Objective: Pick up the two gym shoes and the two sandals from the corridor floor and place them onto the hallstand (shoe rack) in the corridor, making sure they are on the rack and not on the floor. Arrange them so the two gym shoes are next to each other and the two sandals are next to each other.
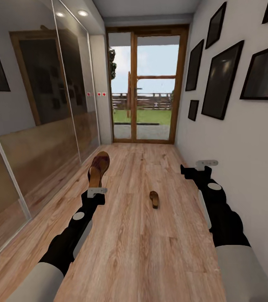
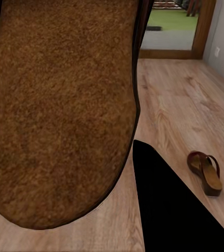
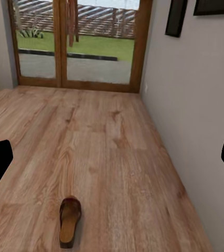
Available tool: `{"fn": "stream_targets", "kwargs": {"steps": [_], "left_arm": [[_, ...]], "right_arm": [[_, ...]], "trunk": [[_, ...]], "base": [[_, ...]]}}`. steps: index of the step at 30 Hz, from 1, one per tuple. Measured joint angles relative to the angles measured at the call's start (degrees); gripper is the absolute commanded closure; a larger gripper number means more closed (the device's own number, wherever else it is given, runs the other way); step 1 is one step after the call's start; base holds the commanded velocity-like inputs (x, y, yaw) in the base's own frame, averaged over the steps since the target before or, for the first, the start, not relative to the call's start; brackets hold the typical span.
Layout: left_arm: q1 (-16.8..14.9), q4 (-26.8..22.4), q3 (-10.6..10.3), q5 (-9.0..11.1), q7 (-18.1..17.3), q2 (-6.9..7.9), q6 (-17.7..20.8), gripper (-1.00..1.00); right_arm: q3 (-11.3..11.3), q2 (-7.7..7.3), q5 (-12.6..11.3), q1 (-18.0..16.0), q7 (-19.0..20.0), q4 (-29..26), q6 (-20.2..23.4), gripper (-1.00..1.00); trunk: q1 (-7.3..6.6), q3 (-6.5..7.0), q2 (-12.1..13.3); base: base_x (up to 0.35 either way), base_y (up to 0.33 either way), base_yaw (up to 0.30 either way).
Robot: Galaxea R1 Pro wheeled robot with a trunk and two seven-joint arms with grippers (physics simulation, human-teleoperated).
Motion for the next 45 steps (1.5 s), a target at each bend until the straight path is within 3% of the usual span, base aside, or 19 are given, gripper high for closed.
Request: {"fn": "stream_targets", "kwargs": {"steps": [45], "left_arm": [[0.00,0.00,0.00,0.01,0.00,0.00,0.01,1.00]], "right_arm": [[-0.01,-0.01,-0.04,-0.01,0.01,0.00,-0.01,-1.00]], "trunk": [[0.00,0.00,0.00]], "base": [[0.346,0.007,0.000]]}}
